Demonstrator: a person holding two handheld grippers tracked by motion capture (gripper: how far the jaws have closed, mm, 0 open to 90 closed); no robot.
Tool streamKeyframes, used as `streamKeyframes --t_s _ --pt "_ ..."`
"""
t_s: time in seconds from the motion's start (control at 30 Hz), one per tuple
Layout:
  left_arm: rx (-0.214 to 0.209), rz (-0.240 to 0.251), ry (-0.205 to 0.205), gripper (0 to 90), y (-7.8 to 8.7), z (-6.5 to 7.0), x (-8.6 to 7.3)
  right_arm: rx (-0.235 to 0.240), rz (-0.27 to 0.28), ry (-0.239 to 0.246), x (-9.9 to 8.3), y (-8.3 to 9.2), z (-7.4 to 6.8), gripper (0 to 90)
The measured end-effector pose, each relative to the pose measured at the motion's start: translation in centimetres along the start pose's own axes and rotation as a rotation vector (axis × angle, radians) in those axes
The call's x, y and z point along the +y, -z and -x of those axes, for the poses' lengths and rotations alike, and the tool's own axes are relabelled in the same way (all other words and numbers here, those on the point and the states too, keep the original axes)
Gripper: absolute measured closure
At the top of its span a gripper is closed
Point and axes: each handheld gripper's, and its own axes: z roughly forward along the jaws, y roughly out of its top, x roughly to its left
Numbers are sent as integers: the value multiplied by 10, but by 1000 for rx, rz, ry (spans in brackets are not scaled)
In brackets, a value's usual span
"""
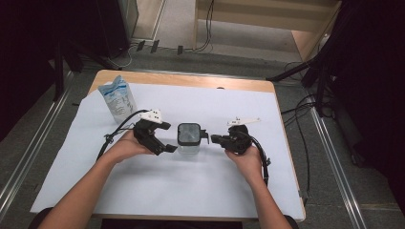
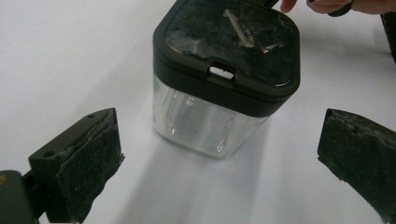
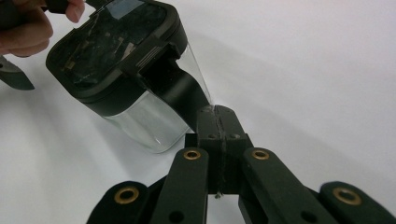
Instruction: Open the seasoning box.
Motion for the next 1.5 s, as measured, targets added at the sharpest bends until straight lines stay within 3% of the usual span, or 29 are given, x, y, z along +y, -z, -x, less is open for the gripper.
streamKeyframes --t_s 0.13,0.37,0.53,0.8,1.17,1.5 --pt "-12 -1 -14 0 -9 -3 4 7 -6 -1 0 -2 -1 900" --pt "-36 0 16 0 -21 -8 1 13 -10 -3 1 -4 -2 900" --pt "-40 15 16 0 -28 -8 0 13 -7 -2 1 -5 -2 900" --pt "-36 21 11 20 -32 -10 -1 14 -8 -6 1 -5 -2 900" --pt "-66 39 0 85 -35 -11 0 13 -9 -9 1 -5 -2 900" --pt "-65 49 -21 103 -30 -8 9 11 -9 -10 1 -5 -2 900"
